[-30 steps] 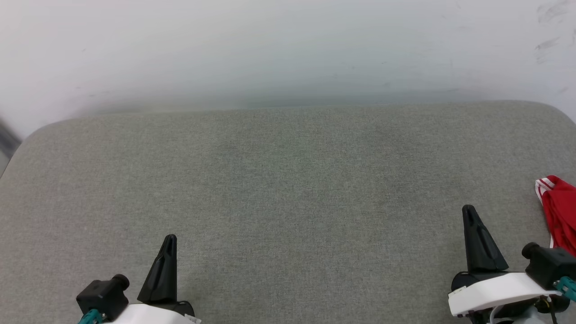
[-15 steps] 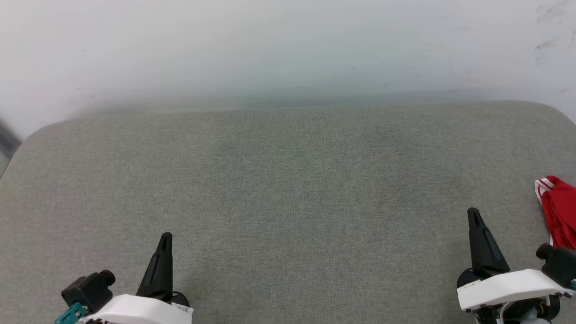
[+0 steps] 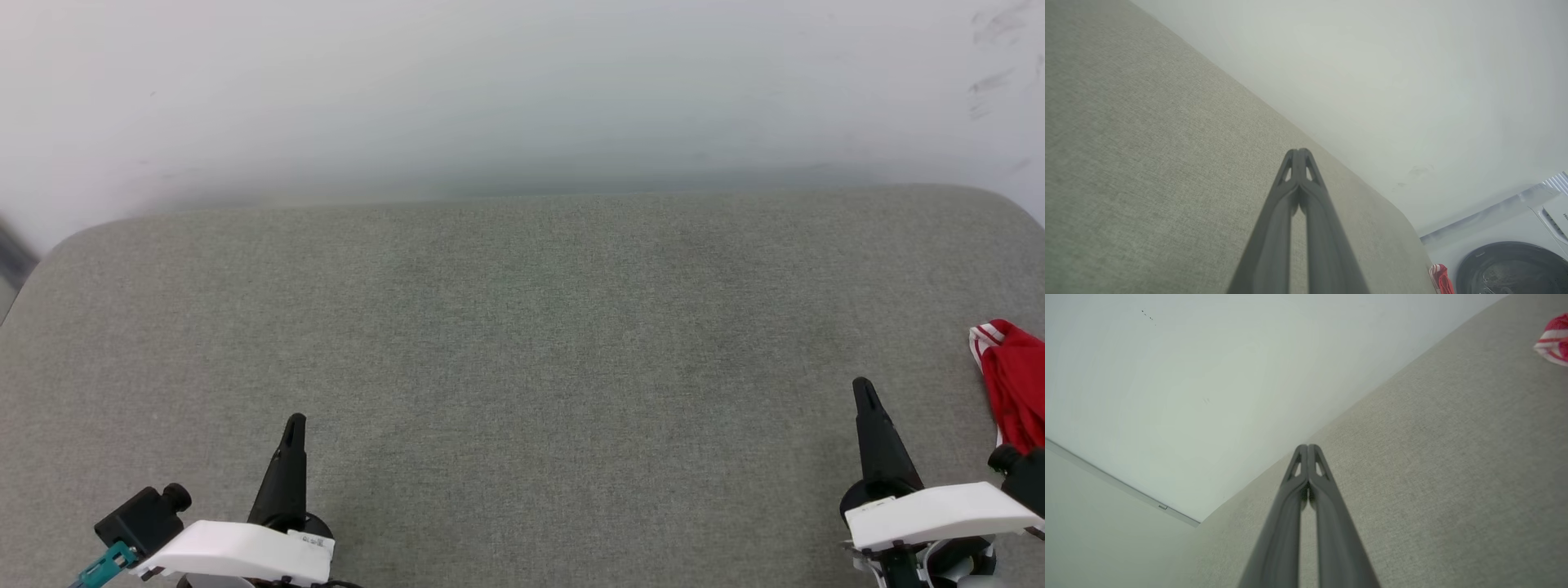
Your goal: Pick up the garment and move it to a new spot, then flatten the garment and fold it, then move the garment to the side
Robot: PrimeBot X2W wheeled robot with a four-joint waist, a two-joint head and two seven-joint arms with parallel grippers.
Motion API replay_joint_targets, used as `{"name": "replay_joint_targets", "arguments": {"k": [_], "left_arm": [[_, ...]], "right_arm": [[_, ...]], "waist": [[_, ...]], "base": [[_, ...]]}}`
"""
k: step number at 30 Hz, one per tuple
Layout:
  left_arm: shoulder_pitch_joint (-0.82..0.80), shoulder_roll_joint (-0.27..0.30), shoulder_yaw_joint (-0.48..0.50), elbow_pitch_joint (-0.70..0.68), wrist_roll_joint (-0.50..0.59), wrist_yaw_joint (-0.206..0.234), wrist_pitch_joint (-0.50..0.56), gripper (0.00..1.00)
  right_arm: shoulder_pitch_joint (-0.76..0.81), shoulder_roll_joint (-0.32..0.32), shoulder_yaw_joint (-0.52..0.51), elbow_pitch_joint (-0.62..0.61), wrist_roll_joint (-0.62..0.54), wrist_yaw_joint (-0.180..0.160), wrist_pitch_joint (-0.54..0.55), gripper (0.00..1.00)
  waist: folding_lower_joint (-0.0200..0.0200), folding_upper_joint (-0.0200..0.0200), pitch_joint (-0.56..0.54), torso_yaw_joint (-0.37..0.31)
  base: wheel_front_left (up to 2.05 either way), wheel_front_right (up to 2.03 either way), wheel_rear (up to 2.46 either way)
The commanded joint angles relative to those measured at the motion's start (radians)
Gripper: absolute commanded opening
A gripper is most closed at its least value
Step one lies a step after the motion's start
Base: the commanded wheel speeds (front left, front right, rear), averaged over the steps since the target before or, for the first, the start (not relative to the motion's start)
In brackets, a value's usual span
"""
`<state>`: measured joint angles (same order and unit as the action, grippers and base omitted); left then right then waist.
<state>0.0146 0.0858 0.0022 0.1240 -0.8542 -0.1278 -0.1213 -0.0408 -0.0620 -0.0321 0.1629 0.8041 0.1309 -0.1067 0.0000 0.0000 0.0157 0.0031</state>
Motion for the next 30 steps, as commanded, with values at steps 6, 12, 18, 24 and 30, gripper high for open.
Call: {"name": "replay_joint_targets", "arguments": {"k": [6, 12, 18, 24, 30], "left_arm": [[-0.035, 0.007, 0.011, 0.008, -0.117, -0.003, 0.028, 0.00], [-0.042, 0.007, 0.015, 0.017, -0.176, -0.003, 0.042, 0.00], [-0.053, 0.006, 0.021, 0.028, -0.244, -0.003, 0.059, 0.00], [-0.060, 0.005, 0.027, 0.039, -0.308, -0.003, 0.076, 0.00], [-0.070, 0.003, 0.032, 0.049, -0.368, -0.003, 0.092, 0.00]], "right_arm": [[-0.034, -0.009, -0.009, 0.003, 0.123, 0.000, 0.027, 0.00], [-0.038, -0.010, -0.013, 0.009, 0.185, 0.000, 0.042, 0.00], [-0.041, -0.010, -0.017, 0.017, 0.256, 0.000, 0.059, 0.00], [-0.046, -0.010, -0.022, 0.024, 0.323, 0.000, 0.075, 0.00], [-0.050, -0.010, -0.027, 0.031, 0.386, 0.000, 0.091, 0.00]], "waist": [[0.0000, 0.0000, -0.001, 0.000], [0.0000, 0.0000, -0.002, 0.000], [0.0000, 0.0000, -0.003, -0.001], [0.0000, 0.0000, -0.004, -0.001], [0.0000, 0.0000, -0.005, -0.001]], "base": [[0.00, 0.00, 0.00], [0.00, 0.00, 0.00], [0.00, 0.00, 0.00], [0.00, 0.00, 0.00], [0.00, 0.00, 0.00]]}}
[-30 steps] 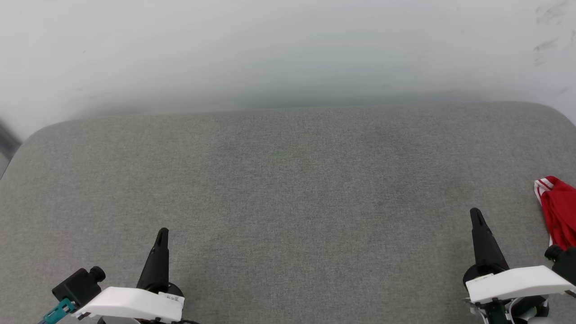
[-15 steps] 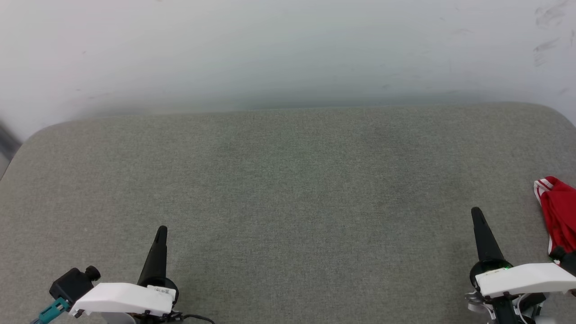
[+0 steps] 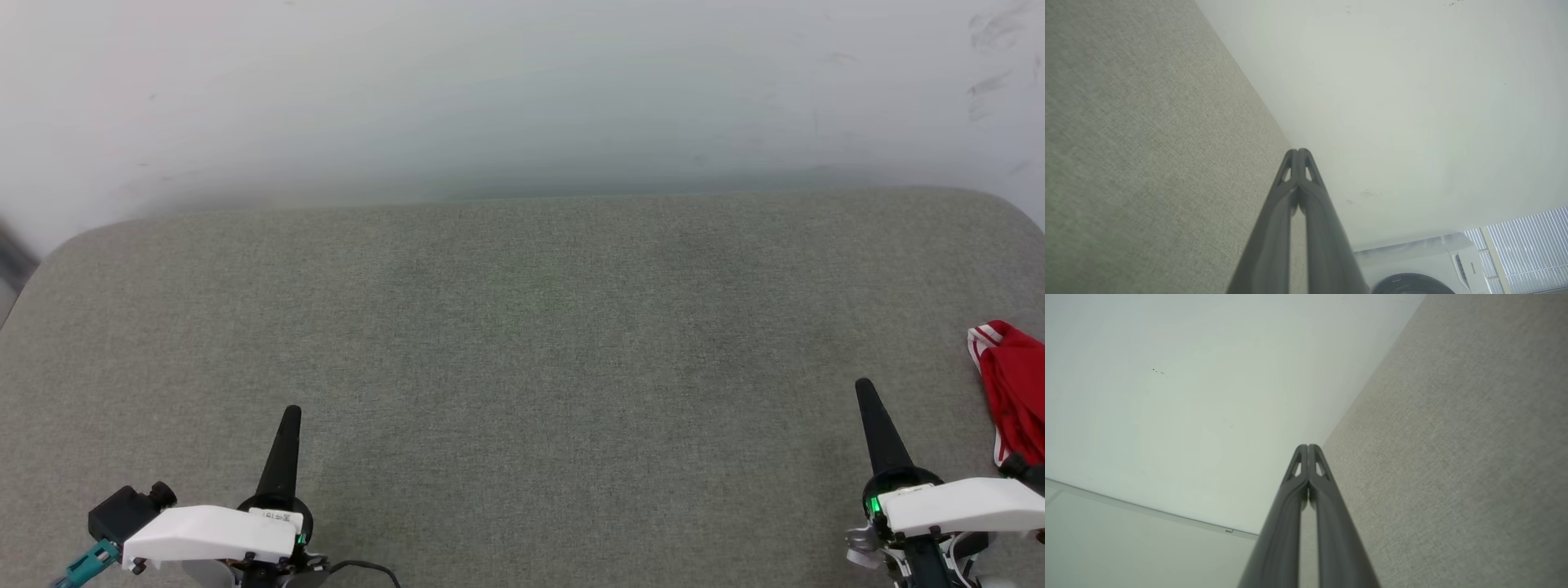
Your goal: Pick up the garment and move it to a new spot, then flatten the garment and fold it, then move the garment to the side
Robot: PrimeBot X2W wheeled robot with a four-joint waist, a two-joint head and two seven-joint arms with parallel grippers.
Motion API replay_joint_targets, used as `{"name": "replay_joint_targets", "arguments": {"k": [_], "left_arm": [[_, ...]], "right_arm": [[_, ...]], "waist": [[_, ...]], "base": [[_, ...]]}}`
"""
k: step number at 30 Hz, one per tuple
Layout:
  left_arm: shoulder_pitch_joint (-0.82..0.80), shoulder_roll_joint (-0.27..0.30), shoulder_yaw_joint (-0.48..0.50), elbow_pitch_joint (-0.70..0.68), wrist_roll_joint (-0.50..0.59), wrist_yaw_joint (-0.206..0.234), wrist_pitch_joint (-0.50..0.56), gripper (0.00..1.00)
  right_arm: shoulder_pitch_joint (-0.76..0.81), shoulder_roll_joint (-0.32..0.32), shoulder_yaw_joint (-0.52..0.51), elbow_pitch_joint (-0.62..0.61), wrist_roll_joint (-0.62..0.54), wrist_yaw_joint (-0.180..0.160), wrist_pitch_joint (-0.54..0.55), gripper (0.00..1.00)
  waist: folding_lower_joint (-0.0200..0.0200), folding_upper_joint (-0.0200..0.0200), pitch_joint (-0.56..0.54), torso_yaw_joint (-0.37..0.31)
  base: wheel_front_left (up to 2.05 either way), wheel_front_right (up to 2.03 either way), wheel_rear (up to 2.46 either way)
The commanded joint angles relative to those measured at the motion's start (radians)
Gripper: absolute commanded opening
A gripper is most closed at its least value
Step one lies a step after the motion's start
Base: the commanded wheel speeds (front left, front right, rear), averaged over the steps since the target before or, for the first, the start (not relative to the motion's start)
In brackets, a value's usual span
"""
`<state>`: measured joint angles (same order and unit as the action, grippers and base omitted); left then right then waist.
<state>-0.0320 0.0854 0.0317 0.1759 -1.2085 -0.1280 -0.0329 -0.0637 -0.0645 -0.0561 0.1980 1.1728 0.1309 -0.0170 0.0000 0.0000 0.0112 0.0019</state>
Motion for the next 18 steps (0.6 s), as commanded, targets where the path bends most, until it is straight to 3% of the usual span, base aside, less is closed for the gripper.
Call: {"name": "replay_joint_targets", "arguments": {"k": [1, 18], "left_arm": [[-0.025, 0.003, 0.004, -0.002, -0.023, -0.003, 0.006, 0.00], [-0.046, -0.003, 0.023, 0.027, -0.191, -0.004, 0.054, 0.00]], "right_arm": [[-0.028, -0.007, -0.003, -0.003, 0.027, 0.000, 0.004, 0.00], [-0.035, -0.005, -0.018, 0.017, 0.203, 0.000, 0.051, 0.00]], "waist": [[0.0000, 0.0000, 0.000, 0.000], [0.0000, 0.0000, -0.003, -0.001]], "base": [[0.00, 0.00, 0.00], [0.00, 0.00, 0.00]]}}
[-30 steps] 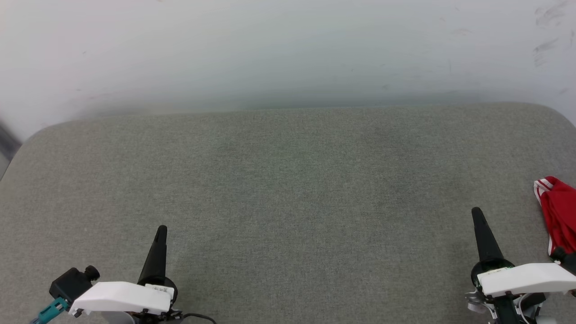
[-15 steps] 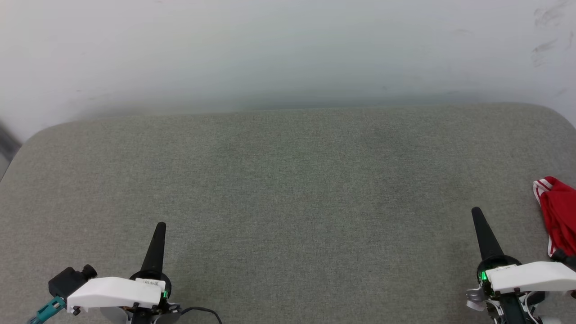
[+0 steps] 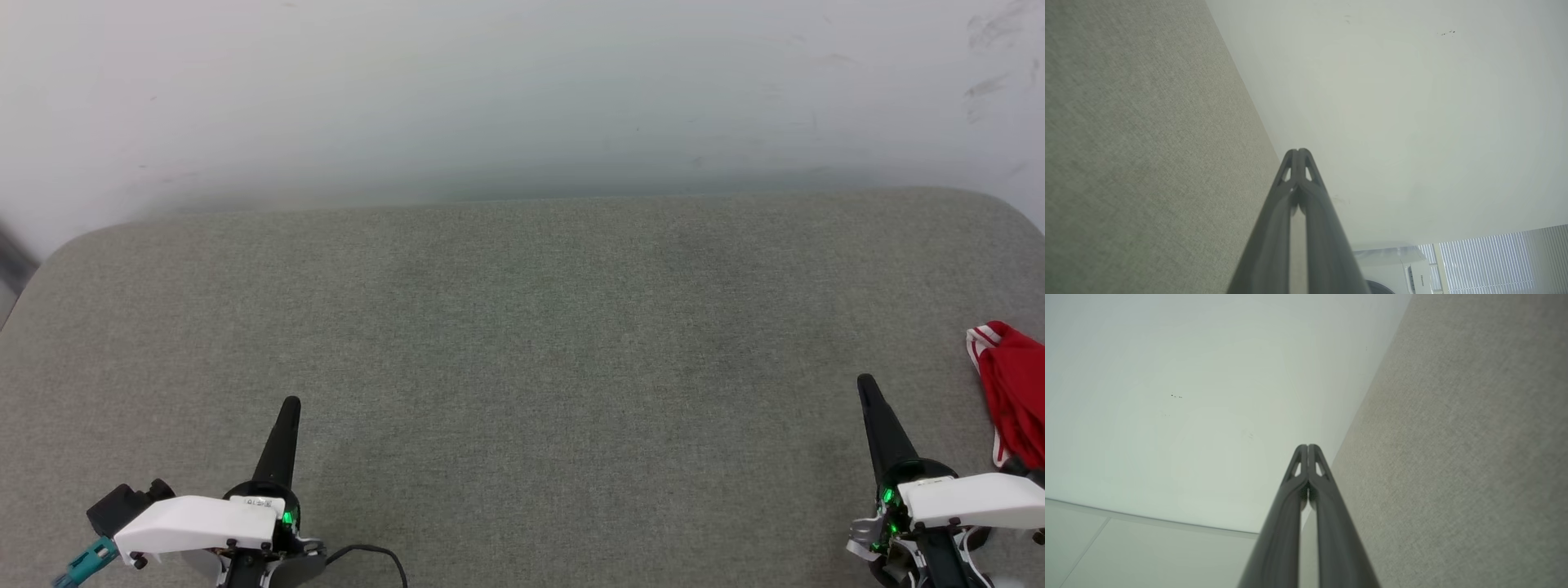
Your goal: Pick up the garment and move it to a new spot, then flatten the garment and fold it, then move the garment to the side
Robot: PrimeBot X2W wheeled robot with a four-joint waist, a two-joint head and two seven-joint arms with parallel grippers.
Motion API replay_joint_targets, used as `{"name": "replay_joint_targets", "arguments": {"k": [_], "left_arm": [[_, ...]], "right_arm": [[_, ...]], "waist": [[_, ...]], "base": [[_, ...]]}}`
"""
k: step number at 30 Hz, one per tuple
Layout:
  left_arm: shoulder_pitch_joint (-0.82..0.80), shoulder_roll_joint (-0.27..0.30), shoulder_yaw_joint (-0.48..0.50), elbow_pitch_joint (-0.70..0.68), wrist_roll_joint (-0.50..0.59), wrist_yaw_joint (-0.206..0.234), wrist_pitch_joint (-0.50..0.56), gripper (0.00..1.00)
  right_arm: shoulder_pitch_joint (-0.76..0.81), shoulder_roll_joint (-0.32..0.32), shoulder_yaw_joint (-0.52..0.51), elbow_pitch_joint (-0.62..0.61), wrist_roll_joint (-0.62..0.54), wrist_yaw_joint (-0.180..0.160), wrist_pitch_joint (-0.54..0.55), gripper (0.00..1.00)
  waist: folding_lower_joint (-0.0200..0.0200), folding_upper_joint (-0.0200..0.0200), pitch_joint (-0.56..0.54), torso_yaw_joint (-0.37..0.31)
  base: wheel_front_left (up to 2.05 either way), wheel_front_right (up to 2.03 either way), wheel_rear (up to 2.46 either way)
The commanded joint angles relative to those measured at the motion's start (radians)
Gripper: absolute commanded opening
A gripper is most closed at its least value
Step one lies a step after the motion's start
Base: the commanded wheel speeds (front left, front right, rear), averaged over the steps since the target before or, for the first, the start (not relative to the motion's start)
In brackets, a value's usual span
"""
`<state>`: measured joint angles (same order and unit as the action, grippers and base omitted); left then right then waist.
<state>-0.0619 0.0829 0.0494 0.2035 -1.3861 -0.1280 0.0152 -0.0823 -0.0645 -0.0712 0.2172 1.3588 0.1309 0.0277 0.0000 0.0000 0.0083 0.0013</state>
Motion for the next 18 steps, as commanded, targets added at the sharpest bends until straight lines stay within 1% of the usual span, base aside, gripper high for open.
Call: {"name": "replay_joint_targets", "arguments": {"k": [1, 18], "left_arm": [[-0.017, -0.001, 0.006, 0.001, -0.021, -0.004, 0.008, 0.00], [-0.035, -0.007, 0.022, 0.025, -0.156, -0.004, 0.046, 0.00]], "right_arm": [[-0.017, -0.005, -0.003, -0.001, 0.025, 0.000, 0.010, 0.00], [-0.026, -0.002, -0.016, 0.016, 0.167, 0.000, 0.046, 0.00]], "waist": [[0.0000, 0.0000, 0.000, 0.000], [0.0000, 0.0000, -0.003, -0.001]], "base": [[0.00, 0.00, 0.00], [0.00, 0.00, 0.00]]}}
